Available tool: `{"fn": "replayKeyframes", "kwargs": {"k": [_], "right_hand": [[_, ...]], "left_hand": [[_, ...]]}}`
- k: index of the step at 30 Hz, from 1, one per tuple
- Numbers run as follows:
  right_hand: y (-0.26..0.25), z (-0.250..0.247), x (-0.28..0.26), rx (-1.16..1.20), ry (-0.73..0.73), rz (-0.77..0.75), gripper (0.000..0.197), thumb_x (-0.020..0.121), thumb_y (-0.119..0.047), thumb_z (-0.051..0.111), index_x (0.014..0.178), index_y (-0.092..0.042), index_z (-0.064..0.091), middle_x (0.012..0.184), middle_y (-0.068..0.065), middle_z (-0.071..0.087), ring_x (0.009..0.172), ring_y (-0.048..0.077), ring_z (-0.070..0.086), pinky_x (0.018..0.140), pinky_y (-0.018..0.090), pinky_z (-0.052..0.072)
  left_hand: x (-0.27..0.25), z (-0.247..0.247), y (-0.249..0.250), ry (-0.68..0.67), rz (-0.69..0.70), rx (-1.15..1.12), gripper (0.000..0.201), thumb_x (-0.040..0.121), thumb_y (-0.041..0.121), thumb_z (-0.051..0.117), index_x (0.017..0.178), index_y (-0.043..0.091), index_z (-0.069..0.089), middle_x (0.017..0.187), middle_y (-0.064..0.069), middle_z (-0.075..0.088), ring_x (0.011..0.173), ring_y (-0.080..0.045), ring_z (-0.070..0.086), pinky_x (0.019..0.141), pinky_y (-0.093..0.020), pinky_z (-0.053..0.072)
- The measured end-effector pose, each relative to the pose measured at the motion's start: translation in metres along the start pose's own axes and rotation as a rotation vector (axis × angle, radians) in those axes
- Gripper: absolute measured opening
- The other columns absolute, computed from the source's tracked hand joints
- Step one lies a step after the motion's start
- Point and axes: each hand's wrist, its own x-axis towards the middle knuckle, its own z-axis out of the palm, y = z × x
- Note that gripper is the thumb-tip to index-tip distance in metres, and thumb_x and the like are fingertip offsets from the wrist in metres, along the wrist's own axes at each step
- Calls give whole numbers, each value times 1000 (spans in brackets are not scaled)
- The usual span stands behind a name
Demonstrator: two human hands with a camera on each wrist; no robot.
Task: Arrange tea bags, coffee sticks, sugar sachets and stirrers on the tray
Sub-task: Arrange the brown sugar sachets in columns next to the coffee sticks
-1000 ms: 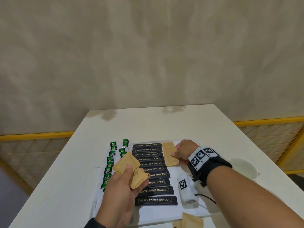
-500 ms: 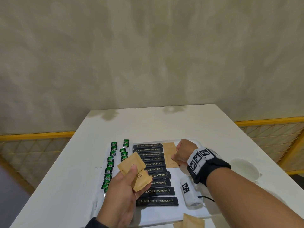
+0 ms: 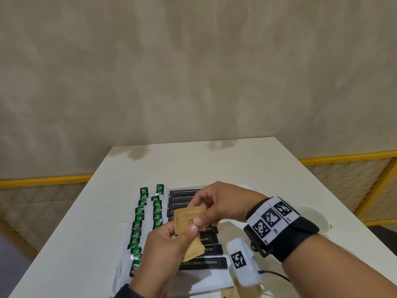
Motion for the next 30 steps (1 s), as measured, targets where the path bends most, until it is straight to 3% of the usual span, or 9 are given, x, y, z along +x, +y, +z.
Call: {"fn": "replayKeyframes", "kwargs": {"k": [4, 7, 10, 13, 19, 21, 24, 27, 30], "right_hand": [[10, 1, -4, 88, -27, 42, 15, 82, -2, 73, 84, -13, 63, 78, 6, 67, 69, 16, 67, 69, 24, 56], [14, 1, -7, 247, -46, 25, 15, 88, -1, 65, 85, -12, 56, 82, 13, 68, 72, 20, 67, 64, 23, 55], [17, -12, -6, 338, 110, 80, 15, 89, 0, 61, 94, -8, 49, 77, 16, 67, 64, 20, 65, 55, 22, 53], [29, -33, 0, -2, 342, 224, 9, 89, -7, 60, 93, -12, 54, 74, 8, 69, 61, 18, 62, 65, 31, 55], [50, -33, 12, -514, 296, 383, 16, 91, -19, 64, 106, -24, 66, 74, -12, 59, 57, 3, 48, 56, 16, 40], [51, -28, 20, -590, 302, 348, 18, 89, -20, 68, 106, -24, 67, 73, -19, 49, 62, 0, 46, 58, 15, 37], [55, -27, 31, -645, 325, 330, 14, 87, -18, 70, 97, -25, 65, 83, -13, 54, 76, 8, 53, 70, 20, 40], [55, -28, 36, -659, 336, 337, 15, 87, -14, 70, 99, -21, 64, 91, -9, 57, 75, 9, 53, 59, 19, 39], [47, -31, 34, -690, 284, 330, 14, 89, -17, 68, 100, -22, 62, 76, -13, 52, 69, 8, 50, 54, 15, 33]], "left_hand": [[-2, 2, 1, -14, 12, 22, 6, 77, 23, 78, 78, 29, 79, 79, -10, 76, 81, -35, 72, 80, -49, 57], [-3, 3, 0, -52, -8, 54, 17, 66, 36, 75, 82, 32, 78, 83, -12, 76, 89, -45, 67, 87, -57, 52], [0, -1, -4, -19, -62, 78, 8, 80, 19, 74, 83, 26, 78, 83, -9, 76, 89, -39, 70, 89, -55, 53], [5, -6, -9, 6, -117, 67, 18, 86, 6, 66, 95, 21, 72, 88, -8, 76, 83, -30, 73, 85, -51, 56], [11, -9, -14, 40, -117, 42, 38, 83, -11, 55, 103, 22, 61, 102, -9, 67, 88, -30, 68, 72, -42, 60], [11, -10, -15, 36, -112, 39, 39, 83, -10, 55, 102, 23, 61, 106, -11, 65, 90, -32, 67, 72, -43, 60], [11, -10, -15, 26, -110, 24, 37, 84, -12, 54, 103, 20, 60, 106, -12, 64, 90, -32, 66, 66, -37, 59], [10, -10, -11, 12, -111, 9, 38, 85, -14, 52, 107, 16, 59, 101, -9, 66, 85, -27, 67, 63, -35, 58], [10, -11, -10, 8, -115, -1, 38, 86, -13, 51, 109, 16, 58, 97, -6, 68, 81, -24, 68, 68, -36, 58]]}}
